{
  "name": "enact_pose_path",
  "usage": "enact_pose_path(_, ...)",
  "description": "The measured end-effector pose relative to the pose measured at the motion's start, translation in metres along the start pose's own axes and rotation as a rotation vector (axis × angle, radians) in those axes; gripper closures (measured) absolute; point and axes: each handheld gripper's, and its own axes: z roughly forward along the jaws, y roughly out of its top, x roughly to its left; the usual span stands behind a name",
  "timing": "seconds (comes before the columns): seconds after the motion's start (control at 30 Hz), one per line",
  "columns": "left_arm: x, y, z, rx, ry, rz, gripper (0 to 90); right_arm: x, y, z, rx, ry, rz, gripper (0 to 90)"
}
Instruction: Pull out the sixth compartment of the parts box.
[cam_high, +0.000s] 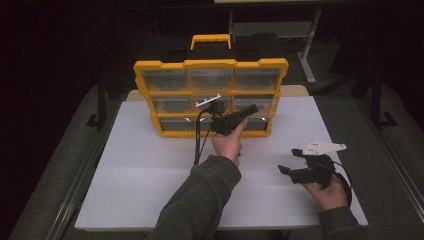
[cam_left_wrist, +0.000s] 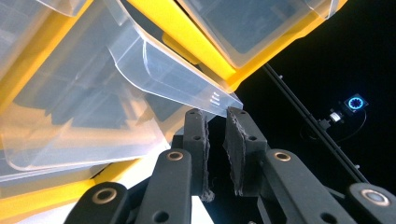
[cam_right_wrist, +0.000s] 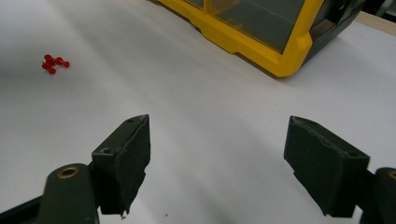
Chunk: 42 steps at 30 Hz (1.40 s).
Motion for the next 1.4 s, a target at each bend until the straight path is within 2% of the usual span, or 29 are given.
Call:
enact_pose_path(0.87, -0.006, -0.007, -0.009, 0.02, -0.02, 0.015, 78.1, -0.002, 0.0, 0.004, 0.015, -0.003, -0.01, 21.7)
enact_pose_path(1.13, -0.007, -0.009, -0.012, 0.028, -0.027, 0.009, 77.8, -0.001, 0.0, 0.006, 0.021, -0.003, -0.007, 21.7)
enact_pose_path(1.3, -0.007, -0.01, -0.014, 0.034, -0.023, 0.03, 78.0, -0.001, 0.0, 0.007, 0.022, -0.002, -0.008, 21.6)
enact_pose_path(1.4, -0.009, -0.01, -0.019, 0.059, -0.014, 0.08, 75.5, -0.001, 0.0, 0.007, 0.023, -0.003, -0.007, 21.5)
